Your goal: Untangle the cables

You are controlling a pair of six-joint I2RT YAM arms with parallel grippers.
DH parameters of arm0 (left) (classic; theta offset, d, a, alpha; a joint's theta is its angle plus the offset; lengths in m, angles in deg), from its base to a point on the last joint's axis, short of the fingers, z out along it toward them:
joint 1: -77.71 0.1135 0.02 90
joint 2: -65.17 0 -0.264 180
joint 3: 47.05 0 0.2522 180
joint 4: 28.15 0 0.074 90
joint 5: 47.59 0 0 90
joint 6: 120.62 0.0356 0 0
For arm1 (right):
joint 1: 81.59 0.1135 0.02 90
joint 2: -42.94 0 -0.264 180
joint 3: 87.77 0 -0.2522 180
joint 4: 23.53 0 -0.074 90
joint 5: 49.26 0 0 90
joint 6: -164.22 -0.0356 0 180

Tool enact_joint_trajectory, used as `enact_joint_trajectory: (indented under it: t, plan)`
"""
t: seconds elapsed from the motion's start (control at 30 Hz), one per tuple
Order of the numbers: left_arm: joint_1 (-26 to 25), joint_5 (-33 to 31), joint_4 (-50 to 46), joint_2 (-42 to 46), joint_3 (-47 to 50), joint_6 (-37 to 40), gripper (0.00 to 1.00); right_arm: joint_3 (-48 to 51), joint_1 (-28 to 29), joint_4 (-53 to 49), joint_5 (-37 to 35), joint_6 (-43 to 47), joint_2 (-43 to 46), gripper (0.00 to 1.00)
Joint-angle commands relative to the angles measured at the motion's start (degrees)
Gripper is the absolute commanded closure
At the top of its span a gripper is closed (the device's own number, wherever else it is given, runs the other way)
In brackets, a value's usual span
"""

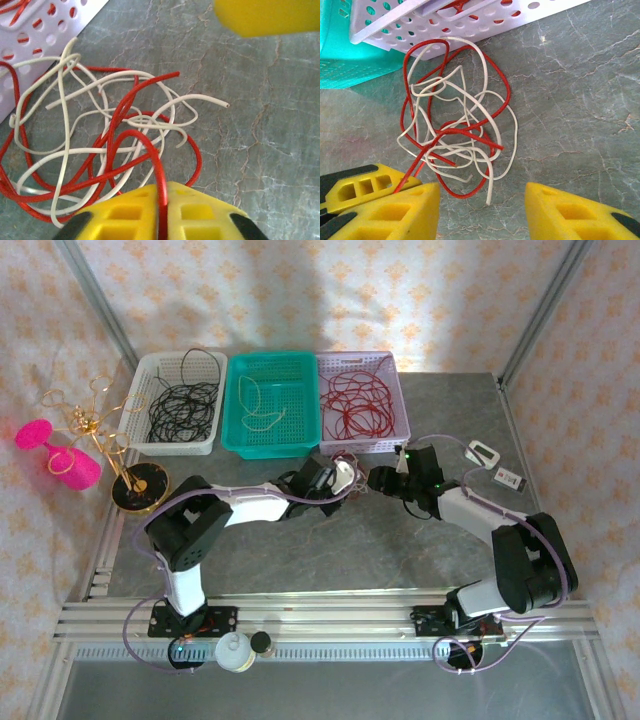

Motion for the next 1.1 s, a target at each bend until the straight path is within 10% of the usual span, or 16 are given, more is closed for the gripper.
enact_joint_trajectory:
  t: [0.0,0.27,0.6,0.97,1.07]
  plan:
    - [-1.1,-2.8,-1.1,0.1,-1.4,0.4,0.99,0.4,0.1,0.6,0.0,0.8,1.9,0.52]
    - [-2.7,-3.1,-3.2,15.3,5.4,-2.0,1.0,3.8,0.1,6.6,2.0,1.3,9.5,0.52]
    - [-2.7,4.7,-10.2,33.7,9.4,-1.5,1.0,20.7,1.0,44.5,20.3,6.1,23.7,0.46]
    - [-1.1,6.7,-14.8,42.4,6.7,-0.9,1.0,17.9,15.2,55.0,19.9,23.3,16.5,0.41]
    - [-1.1,7.0,-16.6,42.7,5.1,-0.6,1.0,15.2,17.1,57.3,9.3,21.5,11.5,0.42]
